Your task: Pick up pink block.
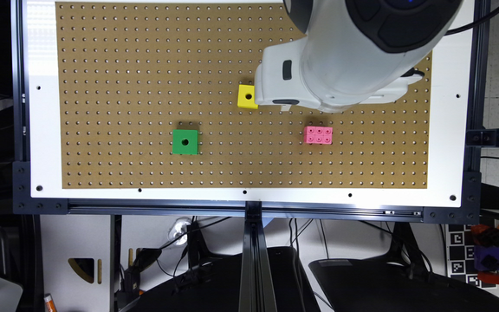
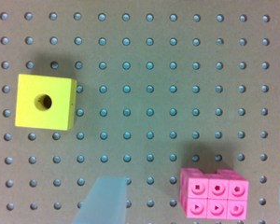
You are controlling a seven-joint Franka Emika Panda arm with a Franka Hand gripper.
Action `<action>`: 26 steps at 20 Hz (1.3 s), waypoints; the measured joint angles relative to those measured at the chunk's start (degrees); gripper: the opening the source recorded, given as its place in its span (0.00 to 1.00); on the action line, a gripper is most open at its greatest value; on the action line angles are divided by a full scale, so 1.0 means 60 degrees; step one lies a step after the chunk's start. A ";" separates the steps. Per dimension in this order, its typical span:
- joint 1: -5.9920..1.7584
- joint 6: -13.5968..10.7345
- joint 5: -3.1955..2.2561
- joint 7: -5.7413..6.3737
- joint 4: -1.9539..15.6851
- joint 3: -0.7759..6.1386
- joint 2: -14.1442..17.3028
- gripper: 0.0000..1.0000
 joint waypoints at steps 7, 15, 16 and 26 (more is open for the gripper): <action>0.0086 -0.0008 -0.0200 0.0671 0.0801 0.0470 0.0702 1.00; 0.0079 0.0480 -0.0501 0.0823 0.1047 0.0504 0.1790 1.00; 0.0079 0.0608 -0.0590 0.0881 0.1089 0.0503 0.1986 1.00; 0.0099 0.1334 -0.0868 0.0950 0.1249 0.0445 0.3041 1.00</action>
